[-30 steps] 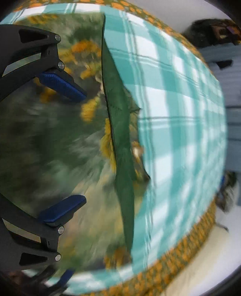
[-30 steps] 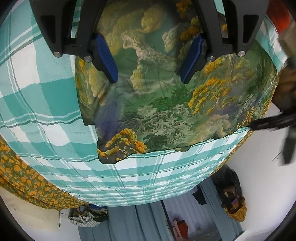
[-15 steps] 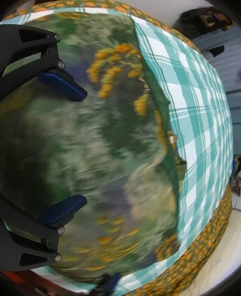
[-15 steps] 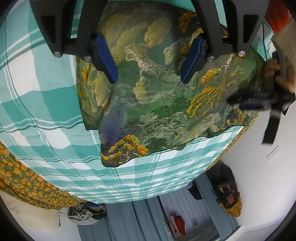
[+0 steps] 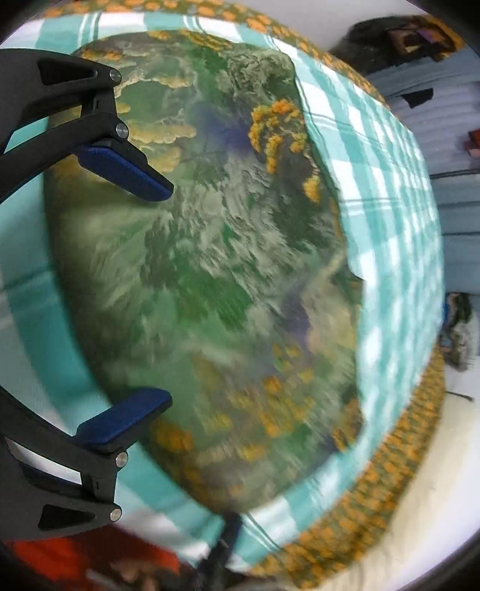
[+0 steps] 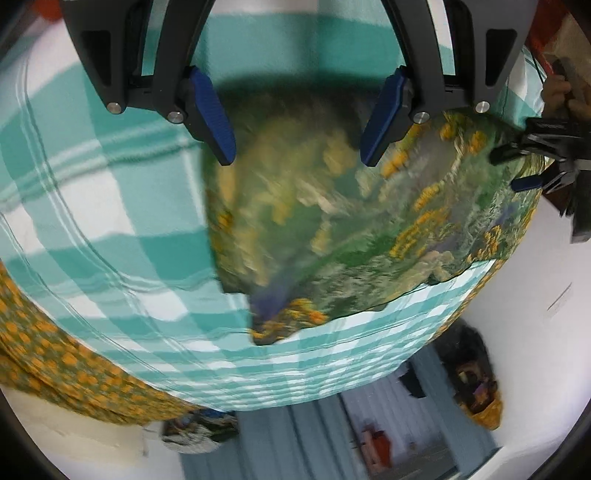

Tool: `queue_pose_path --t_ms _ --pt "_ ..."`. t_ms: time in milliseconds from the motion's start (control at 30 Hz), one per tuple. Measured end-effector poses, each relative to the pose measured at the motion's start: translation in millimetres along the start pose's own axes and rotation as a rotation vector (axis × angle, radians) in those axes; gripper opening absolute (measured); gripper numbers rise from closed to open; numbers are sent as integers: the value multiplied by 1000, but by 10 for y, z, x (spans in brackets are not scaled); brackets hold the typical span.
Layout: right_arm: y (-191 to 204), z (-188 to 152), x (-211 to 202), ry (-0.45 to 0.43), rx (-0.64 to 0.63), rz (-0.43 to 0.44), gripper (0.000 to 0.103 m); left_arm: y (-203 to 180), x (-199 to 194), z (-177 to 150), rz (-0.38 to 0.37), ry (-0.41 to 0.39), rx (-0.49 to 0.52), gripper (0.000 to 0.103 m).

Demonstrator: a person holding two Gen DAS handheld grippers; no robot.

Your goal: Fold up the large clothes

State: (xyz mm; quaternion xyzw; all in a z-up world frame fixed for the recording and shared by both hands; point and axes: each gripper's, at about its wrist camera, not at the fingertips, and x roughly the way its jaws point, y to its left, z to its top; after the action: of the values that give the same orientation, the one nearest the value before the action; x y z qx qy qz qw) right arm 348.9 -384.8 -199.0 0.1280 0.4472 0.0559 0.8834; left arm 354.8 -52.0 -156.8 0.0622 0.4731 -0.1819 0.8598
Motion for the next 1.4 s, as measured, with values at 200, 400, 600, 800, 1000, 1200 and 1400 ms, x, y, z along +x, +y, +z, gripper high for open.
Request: queue_pose_path --t_ms 200,400,600,800,1000,1200,1400 --pt "-544 -152 56 24 319 112 79 -243 225 85 -57 -15 67 102" --pt "-627 -138 399 79 475 246 89 -349 665 15 -29 47 116 103" --pt "-641 -63 682 100 513 240 62 -308 637 25 -51 49 127 103" --pt "-451 6 341 -18 380 238 31 -189 189 244 -108 35 49 97" --pt "247 206 -197 -187 31 154 30 -342 -633 930 -216 -66 92 98" --pt "1100 213 -553 -297 -310 121 30 -780 -738 1479 -333 29 163 99" --pt "1811 -64 -663 -333 -594 118 30 -917 -477 1408 -126 107 236 100"
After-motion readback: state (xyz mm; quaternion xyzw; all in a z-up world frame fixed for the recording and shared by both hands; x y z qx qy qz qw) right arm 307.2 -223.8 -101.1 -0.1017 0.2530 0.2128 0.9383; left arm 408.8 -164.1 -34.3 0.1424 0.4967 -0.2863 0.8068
